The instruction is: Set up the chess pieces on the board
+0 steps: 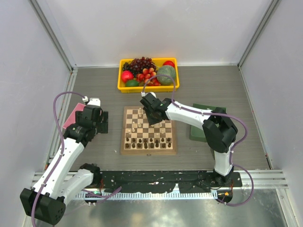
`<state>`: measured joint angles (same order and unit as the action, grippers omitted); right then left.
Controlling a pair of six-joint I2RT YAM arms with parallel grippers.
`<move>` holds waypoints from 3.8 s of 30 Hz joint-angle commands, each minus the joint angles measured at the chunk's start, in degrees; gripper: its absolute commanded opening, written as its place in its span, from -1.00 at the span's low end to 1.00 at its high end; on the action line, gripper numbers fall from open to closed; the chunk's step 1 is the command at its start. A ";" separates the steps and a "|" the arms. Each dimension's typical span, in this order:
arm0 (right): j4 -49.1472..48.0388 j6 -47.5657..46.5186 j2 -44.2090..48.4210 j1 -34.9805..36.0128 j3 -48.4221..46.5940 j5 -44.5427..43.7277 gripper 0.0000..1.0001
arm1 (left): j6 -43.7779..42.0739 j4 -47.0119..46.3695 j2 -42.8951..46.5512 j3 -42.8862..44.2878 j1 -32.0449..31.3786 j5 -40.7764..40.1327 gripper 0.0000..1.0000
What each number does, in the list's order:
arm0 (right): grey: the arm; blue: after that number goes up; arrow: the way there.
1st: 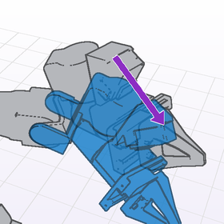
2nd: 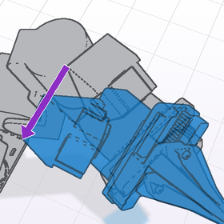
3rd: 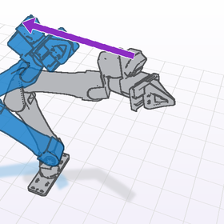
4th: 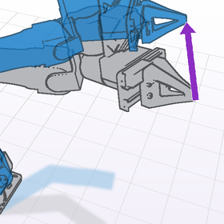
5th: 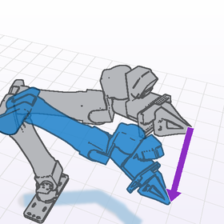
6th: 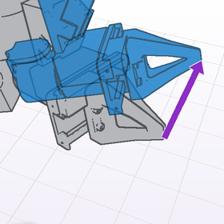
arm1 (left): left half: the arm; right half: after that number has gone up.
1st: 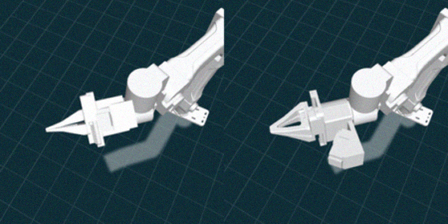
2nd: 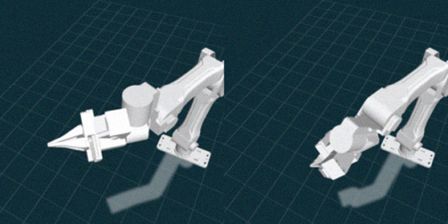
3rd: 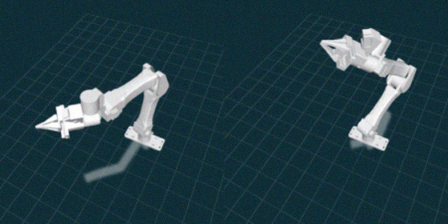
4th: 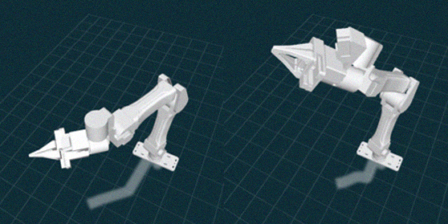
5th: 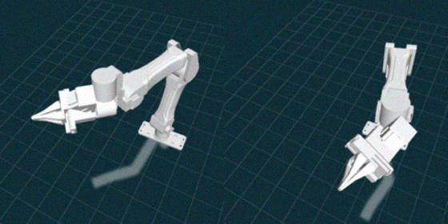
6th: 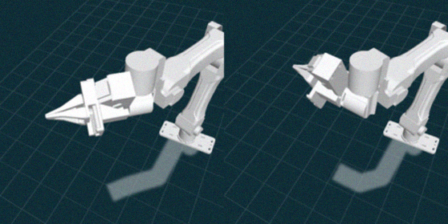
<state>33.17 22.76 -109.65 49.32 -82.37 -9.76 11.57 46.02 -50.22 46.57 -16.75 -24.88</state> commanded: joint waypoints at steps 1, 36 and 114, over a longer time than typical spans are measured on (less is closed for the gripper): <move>-0.03 -0.44 4.09 -0.10 -0.86 -0.79 -0.49 | -0.24 -0.41 0.03 1.42 0.32 -0.34 0.99; -0.20 -0.62 2.78 -10.38 -4.73 -2.81 -0.48 | -0.24 -0.40 0.56 1.33 0.23 -0.60 1.00; -3.02 -0.97 -4.26 -11.79 -7.02 -2.11 -0.18 | -0.41 -0.41 0.65 1.33 0.23 0.10 0.98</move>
<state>31.29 22.41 -114.52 37.74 -87.02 -11.22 11.53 46.13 -50.13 46.57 -16.75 -24.86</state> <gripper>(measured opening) 0.369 0.993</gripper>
